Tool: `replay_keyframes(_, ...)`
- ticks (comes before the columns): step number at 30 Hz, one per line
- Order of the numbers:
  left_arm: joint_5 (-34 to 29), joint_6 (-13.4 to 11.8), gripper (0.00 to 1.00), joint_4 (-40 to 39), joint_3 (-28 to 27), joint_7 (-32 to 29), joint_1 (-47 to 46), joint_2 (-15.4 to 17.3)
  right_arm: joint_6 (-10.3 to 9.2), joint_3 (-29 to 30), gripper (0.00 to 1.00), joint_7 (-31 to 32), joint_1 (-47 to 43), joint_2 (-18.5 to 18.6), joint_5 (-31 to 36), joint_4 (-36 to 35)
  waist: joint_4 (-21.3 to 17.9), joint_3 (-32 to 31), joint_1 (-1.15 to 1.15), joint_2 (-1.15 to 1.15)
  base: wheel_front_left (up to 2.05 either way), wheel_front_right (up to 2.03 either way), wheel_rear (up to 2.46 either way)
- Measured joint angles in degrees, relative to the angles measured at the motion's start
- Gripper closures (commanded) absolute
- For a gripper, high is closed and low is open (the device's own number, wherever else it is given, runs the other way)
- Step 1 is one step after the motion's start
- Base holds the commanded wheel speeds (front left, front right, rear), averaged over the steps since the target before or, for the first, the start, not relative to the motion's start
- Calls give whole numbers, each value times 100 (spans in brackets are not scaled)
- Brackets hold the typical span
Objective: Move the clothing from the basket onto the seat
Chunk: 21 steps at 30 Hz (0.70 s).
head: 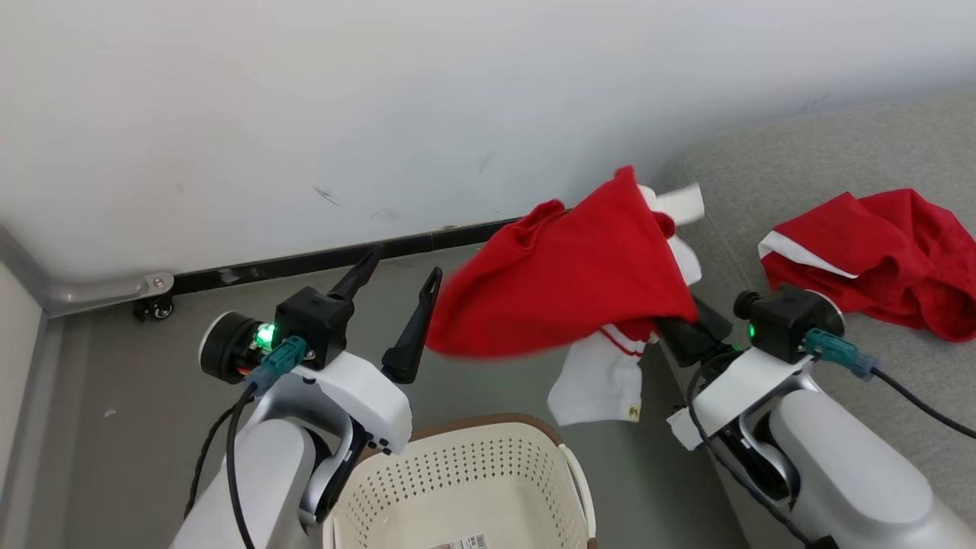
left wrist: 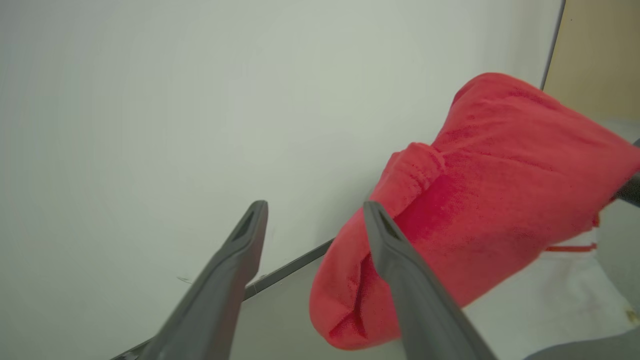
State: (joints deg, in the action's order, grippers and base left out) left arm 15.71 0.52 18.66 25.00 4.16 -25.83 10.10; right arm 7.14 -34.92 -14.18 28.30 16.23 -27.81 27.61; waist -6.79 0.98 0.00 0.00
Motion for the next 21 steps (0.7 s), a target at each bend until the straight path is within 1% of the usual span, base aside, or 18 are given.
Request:
replay_keyframes(2, 77, 7, 0, 32, -4, 86, 66, -30, -1, 81, 100, 0, -11, 74, 0, -65, -40, 2, 0, 0, 0, 0, 0)
replay_keyframes(10, 252, 208, 0, 16, 1, 489, 320, -165, 0, 361, 100, 0, -245, 449, 58, -187, -141, -51, 0, 0, 0, 0, 0)
replay_keyframes(13, 419, 259, 0, -9, 9, 586, 477, -241, 0, 543, 100, 0, -343, 552, 59, -204, -175, -83, 0, 0, 0, 0, 0)
replay_keyframes(21, 432, 380, 0, -137, 205, 708, 670, -277, 0, 1074, 100, 0, -663, 762, 69, -298, -317, -148, 0, 0, 0, 0, 0)
